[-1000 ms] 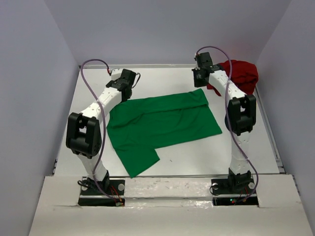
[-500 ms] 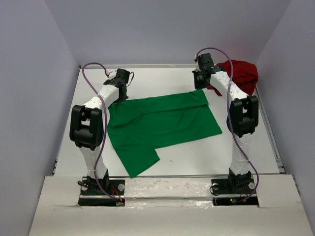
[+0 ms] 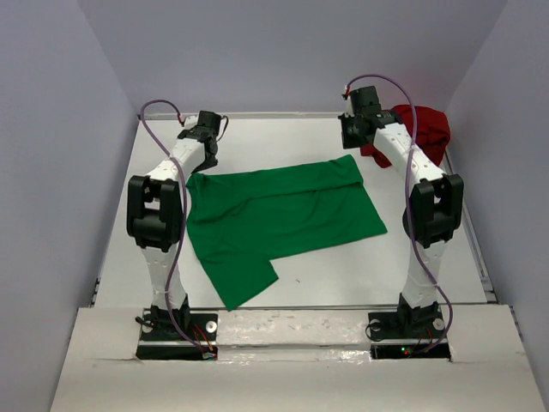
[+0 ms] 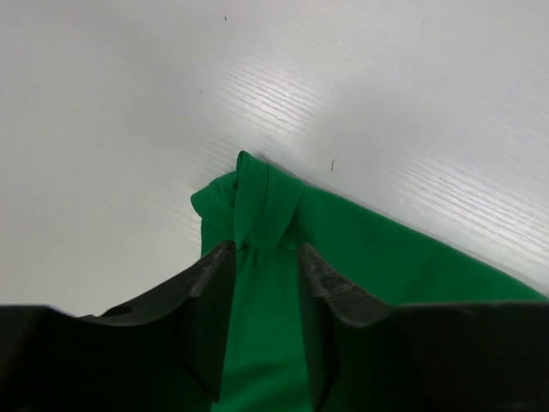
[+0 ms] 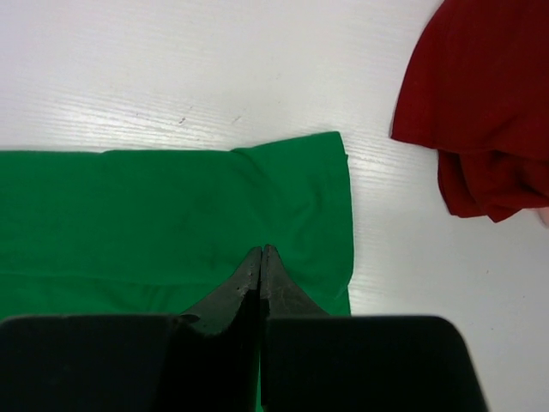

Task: Fold and stack the t-shirts
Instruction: Fold the tshirt

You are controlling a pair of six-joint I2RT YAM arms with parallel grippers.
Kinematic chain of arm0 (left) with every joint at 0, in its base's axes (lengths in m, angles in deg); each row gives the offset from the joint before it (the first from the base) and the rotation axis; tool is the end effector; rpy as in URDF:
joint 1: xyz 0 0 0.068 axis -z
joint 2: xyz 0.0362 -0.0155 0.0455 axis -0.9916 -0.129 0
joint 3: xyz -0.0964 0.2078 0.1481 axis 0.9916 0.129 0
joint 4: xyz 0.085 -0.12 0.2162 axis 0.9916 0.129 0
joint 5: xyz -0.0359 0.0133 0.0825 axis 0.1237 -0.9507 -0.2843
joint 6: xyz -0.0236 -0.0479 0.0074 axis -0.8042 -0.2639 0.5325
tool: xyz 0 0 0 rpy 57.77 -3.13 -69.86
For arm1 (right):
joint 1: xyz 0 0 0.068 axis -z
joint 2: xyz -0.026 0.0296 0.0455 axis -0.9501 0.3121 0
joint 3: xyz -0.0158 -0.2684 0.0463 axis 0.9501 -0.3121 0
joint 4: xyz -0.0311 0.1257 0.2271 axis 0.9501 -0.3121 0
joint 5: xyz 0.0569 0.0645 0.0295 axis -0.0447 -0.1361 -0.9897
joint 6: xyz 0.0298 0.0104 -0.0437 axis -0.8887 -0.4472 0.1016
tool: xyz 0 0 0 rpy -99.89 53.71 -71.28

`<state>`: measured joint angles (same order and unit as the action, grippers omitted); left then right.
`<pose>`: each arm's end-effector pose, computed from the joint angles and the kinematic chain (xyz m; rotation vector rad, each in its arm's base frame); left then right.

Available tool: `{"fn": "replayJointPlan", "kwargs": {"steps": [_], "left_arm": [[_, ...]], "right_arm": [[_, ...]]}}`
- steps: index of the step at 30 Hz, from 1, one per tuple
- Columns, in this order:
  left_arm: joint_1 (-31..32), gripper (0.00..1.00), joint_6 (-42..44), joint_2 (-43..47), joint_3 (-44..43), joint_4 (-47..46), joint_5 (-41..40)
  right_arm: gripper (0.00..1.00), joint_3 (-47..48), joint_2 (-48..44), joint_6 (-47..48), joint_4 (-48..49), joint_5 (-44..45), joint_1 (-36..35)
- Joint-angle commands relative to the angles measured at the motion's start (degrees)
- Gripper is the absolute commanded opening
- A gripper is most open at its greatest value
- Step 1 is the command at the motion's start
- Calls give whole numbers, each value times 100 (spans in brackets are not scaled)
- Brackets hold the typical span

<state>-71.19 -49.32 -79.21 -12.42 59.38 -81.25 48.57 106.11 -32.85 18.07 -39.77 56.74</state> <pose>0.4333 -0.0720 0.2371 -0.4795 2.3409 0.2424 0.4457 0.1169 0.2987 -0.2162 2.3898 0.0401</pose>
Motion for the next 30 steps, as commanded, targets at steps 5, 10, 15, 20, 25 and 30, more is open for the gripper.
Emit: {"fn": "replayJointPlan", "kwargs": {"steps": [5,10,15,20,25,30], "left_arm": [[-6,49,86,-250,-348,340,-497],[-24,40,60,-434,-401,385,-498],[-50,40,60,-505,-401,384,-489],[-85,40,69,-601,-445,384,-480],[-146,34,51,-654,-454,376,-436],[-278,1,-62,-585,-384,376,-322]], "right_arm": [[0,-119,-265,68,265,-73,-40],[0,-189,-318,76,283,-38,-40],[0,-207,-353,68,300,-99,-40],[0,-268,-397,50,335,-161,-40],[0,-356,-441,50,362,-161,-40],[0,-383,-467,68,388,-222,-40]]}}
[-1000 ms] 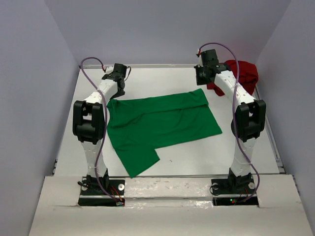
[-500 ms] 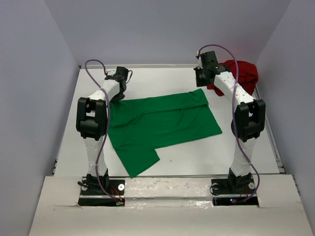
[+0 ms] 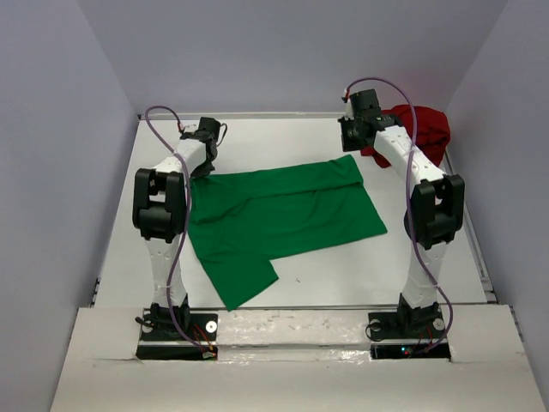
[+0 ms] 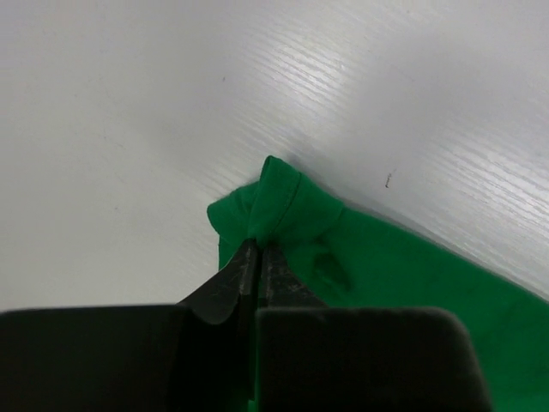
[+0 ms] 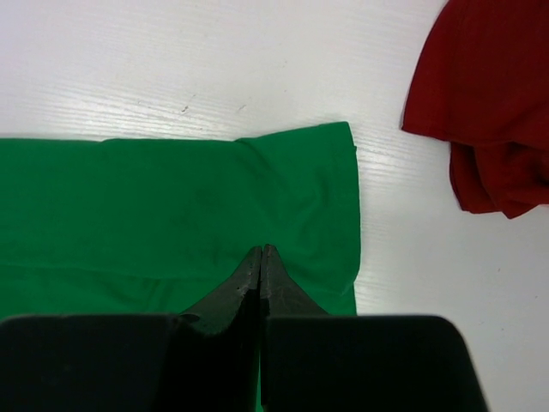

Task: Fold and stack the t-shirts
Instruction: Fold the tshirt

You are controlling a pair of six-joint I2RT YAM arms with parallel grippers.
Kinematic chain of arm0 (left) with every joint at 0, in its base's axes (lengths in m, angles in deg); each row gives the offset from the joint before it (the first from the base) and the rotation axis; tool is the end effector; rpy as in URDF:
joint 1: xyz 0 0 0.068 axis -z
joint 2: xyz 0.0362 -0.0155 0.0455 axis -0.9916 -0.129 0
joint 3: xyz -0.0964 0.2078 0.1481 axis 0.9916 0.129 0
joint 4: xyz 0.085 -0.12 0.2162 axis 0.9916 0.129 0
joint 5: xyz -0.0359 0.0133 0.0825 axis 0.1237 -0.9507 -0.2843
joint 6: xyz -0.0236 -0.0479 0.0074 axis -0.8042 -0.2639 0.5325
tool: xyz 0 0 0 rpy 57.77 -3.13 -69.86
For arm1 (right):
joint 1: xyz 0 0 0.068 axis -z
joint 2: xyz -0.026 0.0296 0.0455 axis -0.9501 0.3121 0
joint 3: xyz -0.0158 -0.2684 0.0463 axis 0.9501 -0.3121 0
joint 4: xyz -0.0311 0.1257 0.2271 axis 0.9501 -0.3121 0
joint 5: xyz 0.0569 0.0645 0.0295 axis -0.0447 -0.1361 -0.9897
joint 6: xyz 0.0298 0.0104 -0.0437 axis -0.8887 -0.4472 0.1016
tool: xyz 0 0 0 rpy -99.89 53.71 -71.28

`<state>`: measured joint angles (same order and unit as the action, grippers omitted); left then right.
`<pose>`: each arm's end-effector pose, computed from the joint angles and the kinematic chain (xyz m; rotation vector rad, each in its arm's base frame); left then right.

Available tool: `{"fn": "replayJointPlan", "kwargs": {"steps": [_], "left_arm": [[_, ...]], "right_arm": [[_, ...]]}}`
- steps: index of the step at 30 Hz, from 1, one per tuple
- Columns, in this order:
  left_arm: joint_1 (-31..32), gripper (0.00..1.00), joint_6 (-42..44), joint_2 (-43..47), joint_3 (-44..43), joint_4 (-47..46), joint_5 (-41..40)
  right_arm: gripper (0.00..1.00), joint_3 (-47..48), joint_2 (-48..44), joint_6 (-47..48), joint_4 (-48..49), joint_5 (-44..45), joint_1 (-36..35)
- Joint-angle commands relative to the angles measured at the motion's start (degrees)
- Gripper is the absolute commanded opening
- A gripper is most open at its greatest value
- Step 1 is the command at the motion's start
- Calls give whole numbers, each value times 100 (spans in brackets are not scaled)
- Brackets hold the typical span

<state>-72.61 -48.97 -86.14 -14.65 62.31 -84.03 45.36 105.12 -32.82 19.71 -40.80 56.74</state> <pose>0.4477 -0.0619 0.1952 -0.4992 2.4362 0.3829 0.4417 0.1164 0.2902 -0.2267 2.4009 0.0593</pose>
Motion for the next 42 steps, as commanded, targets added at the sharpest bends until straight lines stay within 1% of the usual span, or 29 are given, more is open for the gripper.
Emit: {"fn": "replayJointPlan", "kwargs": {"steps": [1,6,13,17,19,26,28,31,33,36,38,42], "left_arm": [[-136,0,-116,170,-91,31,-79],[-189,0,-195,434,182,-84,26],[-417,0,-335,733,805,-409,658],[-646,0,-485,838,1060,-672,1219],[-708,0,-494,873,1140,-735,1248],[-883,0,-459,821,973,-568,801],[-936,0,-380,724,764,-454,729],[-954,0,-274,637,631,-453,773],[-954,0,-187,558,534,-462,764],[-954,0,-116,426,315,-410,694],[-1155,0,-107,232,42,-287,738],[-1209,0,-63,118,-90,-304,887]], "right_arm": [[0,-53,-369,39,224,-129,-40],[0,-105,-307,39,268,-225,-40],[0,-149,-369,57,277,-199,-40],[0,-176,-351,57,277,-260,-40],[0,-193,-333,74,277,-287,-40],[0,-167,-272,109,233,-357,-40],[0,-167,-228,101,224,-357,-40],[0,-150,-202,101,207,-348,-40],[0,-149,-184,109,198,-541,-40],[0,-158,-97,118,198,-594,-40],[0,-132,-26,110,172,-665,-40],[0,-53,220,109,137,-726,-40]]}}
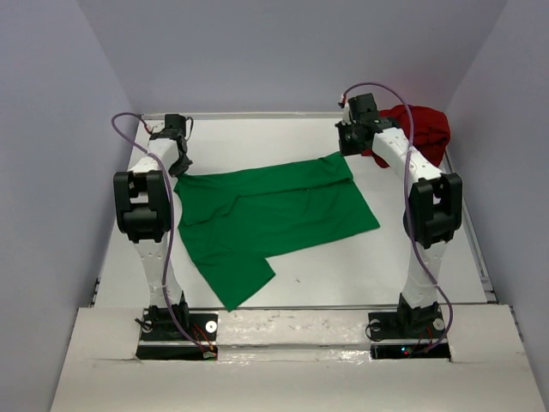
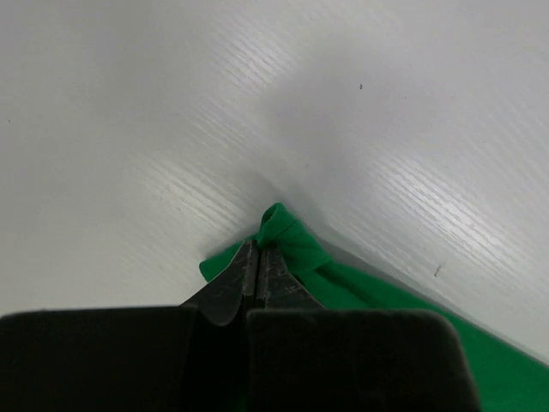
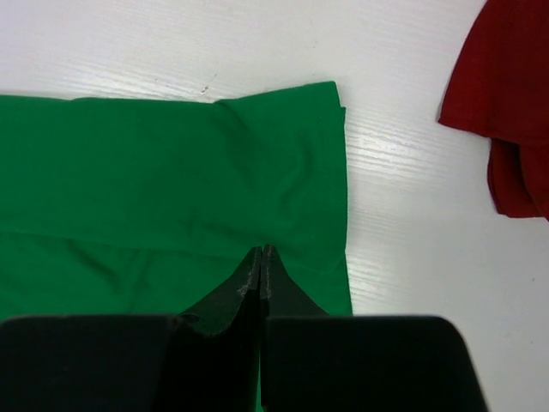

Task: Fold and stack the t-shirts
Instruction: Fold the tshirt

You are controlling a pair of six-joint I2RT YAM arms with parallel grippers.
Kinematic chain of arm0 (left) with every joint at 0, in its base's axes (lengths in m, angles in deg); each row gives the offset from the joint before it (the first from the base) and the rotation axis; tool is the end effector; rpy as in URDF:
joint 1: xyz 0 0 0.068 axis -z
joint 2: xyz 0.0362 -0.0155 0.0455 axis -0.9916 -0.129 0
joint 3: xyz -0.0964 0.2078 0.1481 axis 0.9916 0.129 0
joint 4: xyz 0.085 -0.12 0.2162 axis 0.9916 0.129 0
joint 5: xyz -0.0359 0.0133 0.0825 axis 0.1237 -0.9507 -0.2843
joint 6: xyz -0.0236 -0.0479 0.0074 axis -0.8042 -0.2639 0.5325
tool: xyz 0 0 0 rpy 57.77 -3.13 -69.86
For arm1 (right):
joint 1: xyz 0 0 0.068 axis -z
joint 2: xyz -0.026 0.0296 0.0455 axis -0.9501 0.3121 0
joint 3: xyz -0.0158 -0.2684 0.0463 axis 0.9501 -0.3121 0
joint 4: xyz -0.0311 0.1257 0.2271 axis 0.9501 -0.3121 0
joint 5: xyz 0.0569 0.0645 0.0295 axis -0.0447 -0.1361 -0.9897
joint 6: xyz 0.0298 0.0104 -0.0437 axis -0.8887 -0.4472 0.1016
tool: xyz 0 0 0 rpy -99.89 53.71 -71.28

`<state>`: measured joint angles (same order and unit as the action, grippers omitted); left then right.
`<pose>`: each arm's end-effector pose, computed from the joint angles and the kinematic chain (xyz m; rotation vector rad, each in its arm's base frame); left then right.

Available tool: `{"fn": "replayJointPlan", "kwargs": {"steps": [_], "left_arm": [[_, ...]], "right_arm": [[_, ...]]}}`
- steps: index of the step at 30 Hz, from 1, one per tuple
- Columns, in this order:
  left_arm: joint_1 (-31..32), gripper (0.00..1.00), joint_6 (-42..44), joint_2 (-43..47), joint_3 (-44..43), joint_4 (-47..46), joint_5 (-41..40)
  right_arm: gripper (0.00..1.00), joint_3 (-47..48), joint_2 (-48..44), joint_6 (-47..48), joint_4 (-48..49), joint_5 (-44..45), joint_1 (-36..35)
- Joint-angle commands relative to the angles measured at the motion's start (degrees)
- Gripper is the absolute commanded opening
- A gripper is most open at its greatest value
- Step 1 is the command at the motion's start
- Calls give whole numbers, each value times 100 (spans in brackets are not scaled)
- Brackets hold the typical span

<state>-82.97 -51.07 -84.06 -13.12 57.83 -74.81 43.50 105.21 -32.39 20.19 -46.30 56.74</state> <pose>0.4528 0.0143 0.2054 -0.7233 2.3681 0.2096 0.4397 0.1194 0.2796 -0.2831 2.4294 0.1673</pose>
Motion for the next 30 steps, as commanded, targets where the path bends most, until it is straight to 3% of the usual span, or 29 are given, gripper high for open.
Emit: {"fn": "replayJointPlan", "kwargs": {"steps": [1,23,30], "left_arm": [[-173,0,156,-107,-235,144,-26],[-155,0,182,-72,-384,285,141],[-111,0,164,-116,-428,364,106]], "right_arm": [[0,150,264,66,97,-141,-40],[0,1969,2145,83,-579,-650,-40],[0,2040,2382,31,-676,-580,-40]]}}
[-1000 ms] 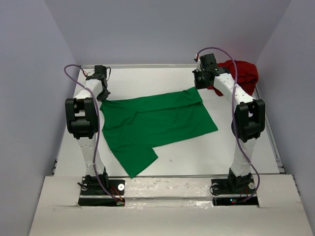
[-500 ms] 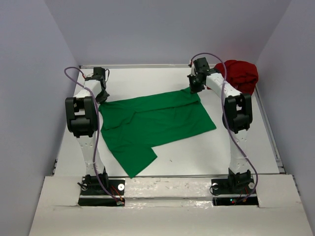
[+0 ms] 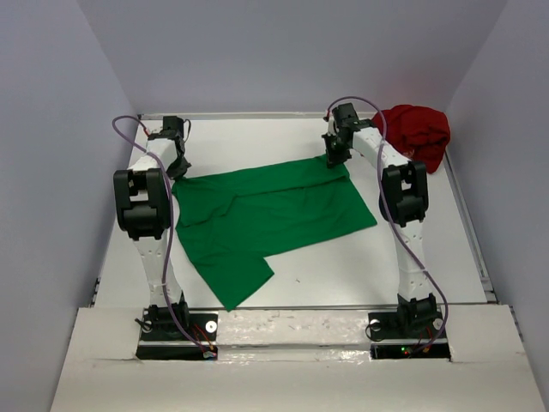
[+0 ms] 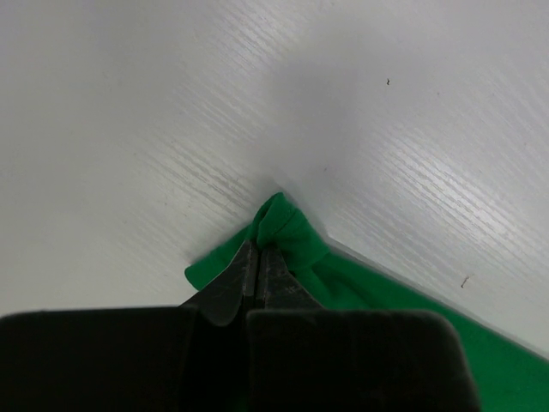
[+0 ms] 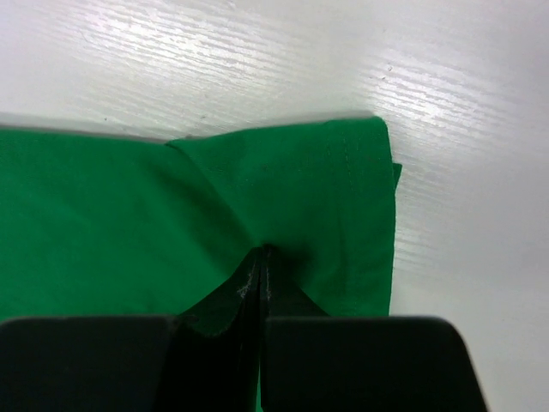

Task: Fold and stack the t-shirts
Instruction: Fold the tshirt

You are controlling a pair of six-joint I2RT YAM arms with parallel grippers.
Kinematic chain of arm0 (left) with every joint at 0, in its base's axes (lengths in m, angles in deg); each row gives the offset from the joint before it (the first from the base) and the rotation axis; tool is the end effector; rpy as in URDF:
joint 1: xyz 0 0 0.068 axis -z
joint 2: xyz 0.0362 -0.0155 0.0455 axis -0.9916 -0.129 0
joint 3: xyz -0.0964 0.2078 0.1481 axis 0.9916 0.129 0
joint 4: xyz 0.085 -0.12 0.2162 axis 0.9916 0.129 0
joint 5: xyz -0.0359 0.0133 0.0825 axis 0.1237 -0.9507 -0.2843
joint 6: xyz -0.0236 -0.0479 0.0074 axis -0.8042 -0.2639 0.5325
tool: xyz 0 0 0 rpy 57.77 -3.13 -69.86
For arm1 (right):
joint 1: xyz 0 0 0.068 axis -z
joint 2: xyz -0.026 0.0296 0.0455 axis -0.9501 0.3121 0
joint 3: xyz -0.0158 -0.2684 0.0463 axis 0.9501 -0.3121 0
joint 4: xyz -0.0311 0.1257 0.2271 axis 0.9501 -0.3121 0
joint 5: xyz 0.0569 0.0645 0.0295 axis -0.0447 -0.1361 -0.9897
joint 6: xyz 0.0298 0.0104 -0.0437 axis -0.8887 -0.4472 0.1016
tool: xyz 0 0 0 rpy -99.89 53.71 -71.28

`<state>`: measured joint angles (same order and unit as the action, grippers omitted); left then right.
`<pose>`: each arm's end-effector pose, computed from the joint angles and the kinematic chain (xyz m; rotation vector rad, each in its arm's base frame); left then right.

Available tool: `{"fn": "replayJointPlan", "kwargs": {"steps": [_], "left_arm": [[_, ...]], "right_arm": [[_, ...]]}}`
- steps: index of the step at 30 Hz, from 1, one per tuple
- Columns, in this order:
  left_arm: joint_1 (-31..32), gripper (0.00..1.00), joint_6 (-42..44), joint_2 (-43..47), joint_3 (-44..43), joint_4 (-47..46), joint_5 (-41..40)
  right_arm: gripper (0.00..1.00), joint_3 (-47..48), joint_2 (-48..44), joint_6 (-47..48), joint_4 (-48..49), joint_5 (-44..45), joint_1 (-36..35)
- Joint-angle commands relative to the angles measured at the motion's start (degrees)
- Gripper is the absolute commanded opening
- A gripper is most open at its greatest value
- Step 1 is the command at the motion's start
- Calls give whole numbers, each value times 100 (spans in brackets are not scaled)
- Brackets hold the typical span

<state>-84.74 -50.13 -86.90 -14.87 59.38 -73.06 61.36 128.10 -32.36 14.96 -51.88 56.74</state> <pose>0.4586 0.0275 0.1912 -0.7358 2.4206 0.2096 0.5043 0.1404 0.1837 -0.3359 2.6089 0.2673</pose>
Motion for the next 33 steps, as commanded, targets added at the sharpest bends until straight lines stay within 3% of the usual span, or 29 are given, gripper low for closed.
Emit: {"fn": "replayJointPlan", "kwargs": {"steps": [1,9,16,33], "left_arm": [[83,0,70,159,-271,226,-69],[180,0,-26,-166,-613,551,-245],[426,0,-53,-745,-1597,1219,-755],[444,0,141,-1730,-3469,1808,-606]], "right_arm": [[0,237,120,28,-163,12,-40],[0,114,182,-86,-154,443,13],[0,88,147,-191,-163,531,127],[0,61,208,-464,-251,654,470]]}}
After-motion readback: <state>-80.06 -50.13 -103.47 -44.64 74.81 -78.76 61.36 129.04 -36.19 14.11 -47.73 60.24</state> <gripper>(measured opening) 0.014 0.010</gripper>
